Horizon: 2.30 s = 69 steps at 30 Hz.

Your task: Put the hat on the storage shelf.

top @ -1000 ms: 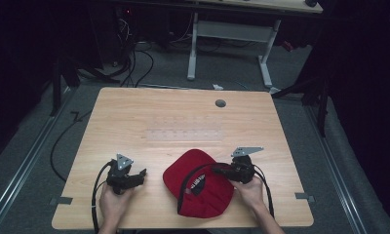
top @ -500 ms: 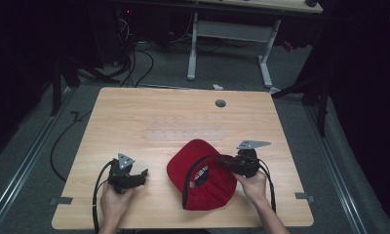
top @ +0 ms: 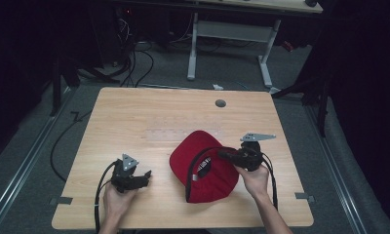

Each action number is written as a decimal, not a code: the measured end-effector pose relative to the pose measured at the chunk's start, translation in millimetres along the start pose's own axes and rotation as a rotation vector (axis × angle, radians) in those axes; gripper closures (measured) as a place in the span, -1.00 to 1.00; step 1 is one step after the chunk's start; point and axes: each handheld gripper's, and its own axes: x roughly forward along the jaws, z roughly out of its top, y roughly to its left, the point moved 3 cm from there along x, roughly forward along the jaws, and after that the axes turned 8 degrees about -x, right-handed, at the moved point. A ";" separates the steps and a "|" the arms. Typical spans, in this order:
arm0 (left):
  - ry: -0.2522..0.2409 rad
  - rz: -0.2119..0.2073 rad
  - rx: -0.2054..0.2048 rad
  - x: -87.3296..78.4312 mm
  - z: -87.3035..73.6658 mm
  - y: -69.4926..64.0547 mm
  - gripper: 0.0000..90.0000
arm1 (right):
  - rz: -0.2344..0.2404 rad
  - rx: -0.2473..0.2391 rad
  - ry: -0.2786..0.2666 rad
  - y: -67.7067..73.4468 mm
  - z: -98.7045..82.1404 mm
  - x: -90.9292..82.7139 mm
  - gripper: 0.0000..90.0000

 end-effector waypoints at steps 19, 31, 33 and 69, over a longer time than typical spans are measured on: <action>0.074 -0.209 0.096 0.4 -11.1 -79.7 -0.51 | -0.008 0.069 -0.018 -5.7 9.4 3.3 0.84; 0.088 -0.251 0.098 6.3 -15.5 -99.6 -0.57 | -0.002 0.084 -0.044 -2.7 18.3 5.5 0.83; 0.086 -0.252 0.103 6.3 -15.9 -101.0 -0.58 | -0.004 0.085 -0.044 -3.0 18.2 5.5 0.83; -0.021 -0.231 0.272 -12.2 -6.5 -108.0 -0.54 | -0.034 0.013 0.130 16.2 5.4 15.1 0.81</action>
